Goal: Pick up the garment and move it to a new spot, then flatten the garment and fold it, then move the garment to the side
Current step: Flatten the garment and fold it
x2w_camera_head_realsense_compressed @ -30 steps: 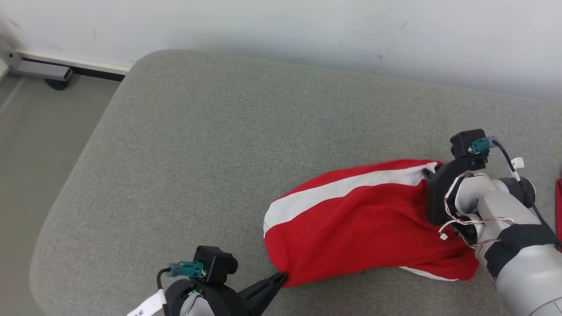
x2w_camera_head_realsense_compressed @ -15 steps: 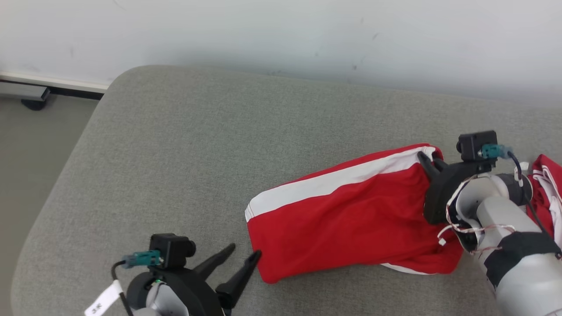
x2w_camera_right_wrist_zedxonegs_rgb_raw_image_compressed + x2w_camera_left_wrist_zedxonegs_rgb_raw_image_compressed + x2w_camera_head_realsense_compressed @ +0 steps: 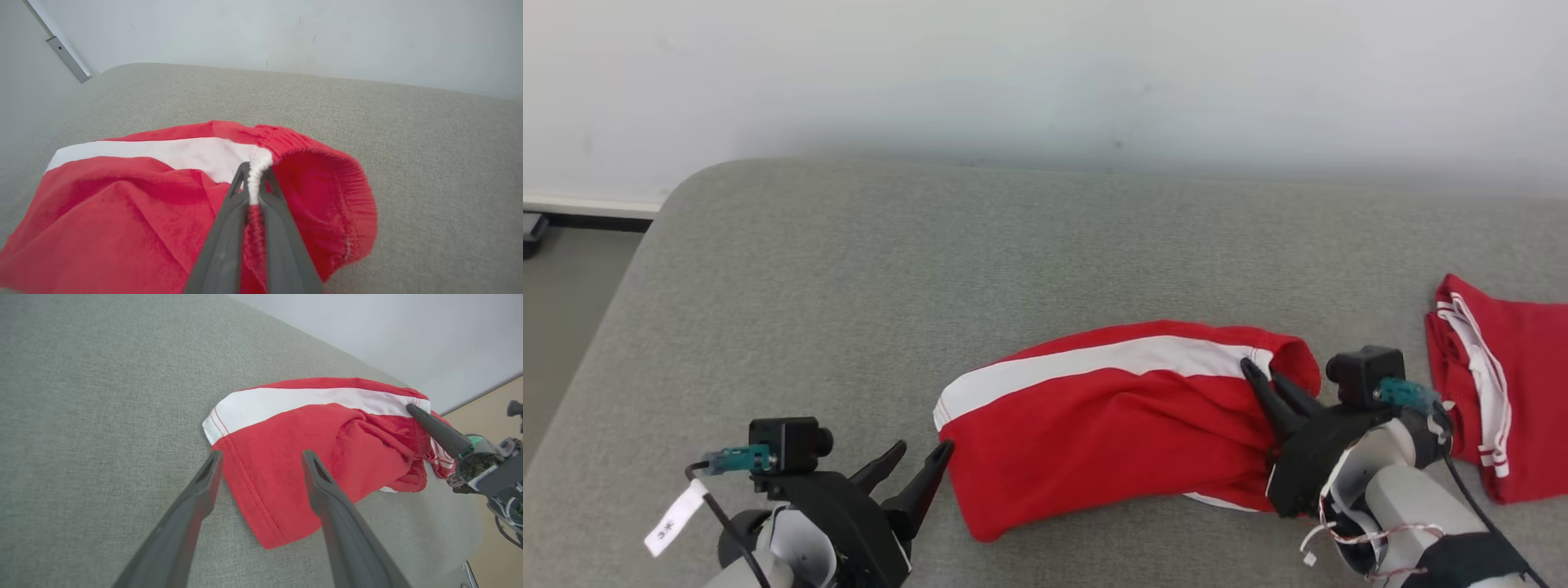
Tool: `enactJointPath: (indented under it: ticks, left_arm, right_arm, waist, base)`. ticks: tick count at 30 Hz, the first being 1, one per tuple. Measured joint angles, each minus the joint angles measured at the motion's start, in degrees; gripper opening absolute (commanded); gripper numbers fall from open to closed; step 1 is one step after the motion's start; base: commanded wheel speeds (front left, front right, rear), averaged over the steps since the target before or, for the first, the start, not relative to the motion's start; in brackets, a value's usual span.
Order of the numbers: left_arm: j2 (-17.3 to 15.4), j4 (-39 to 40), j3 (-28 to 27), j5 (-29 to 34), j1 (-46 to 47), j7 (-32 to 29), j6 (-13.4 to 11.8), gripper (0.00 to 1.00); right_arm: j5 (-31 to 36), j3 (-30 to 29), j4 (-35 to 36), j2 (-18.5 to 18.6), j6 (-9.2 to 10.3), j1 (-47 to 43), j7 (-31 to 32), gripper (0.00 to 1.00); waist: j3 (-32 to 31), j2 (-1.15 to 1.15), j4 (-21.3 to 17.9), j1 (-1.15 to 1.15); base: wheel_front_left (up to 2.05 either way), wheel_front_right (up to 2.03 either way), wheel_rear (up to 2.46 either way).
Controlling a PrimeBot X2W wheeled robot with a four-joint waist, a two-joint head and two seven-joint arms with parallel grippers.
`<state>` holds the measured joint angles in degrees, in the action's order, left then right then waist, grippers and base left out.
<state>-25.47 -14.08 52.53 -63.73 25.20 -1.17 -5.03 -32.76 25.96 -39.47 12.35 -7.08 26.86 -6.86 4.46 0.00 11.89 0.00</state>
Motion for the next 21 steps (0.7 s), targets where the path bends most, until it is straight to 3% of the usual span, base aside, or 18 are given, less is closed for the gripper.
enactJointPath:
  ticks: [11,21]
  left_arm:
    - [3.0,-8.1,-1.4,-3.0,1.4,-0.7,1.6,1.0]
    - [5.9,-14.6,-0.9,-2.8,8.4,-2.9,4.0,1.0]
  right_arm:
    - [-3.0,1.7,10.0,5.1,-0.05,-6.6,-1.8,0.0]
    - [-5.6,3.1,15.5,7.1,-0.05,-9.9,-1.1,0.0]
  waist:
    - [0.0,0.0,-5.8,0.0]
    - [1.3,0.0,-9.0,0.0]
  base:
    - [0.0,0.0,0.0]
    - [0.0,0.0,0.0]
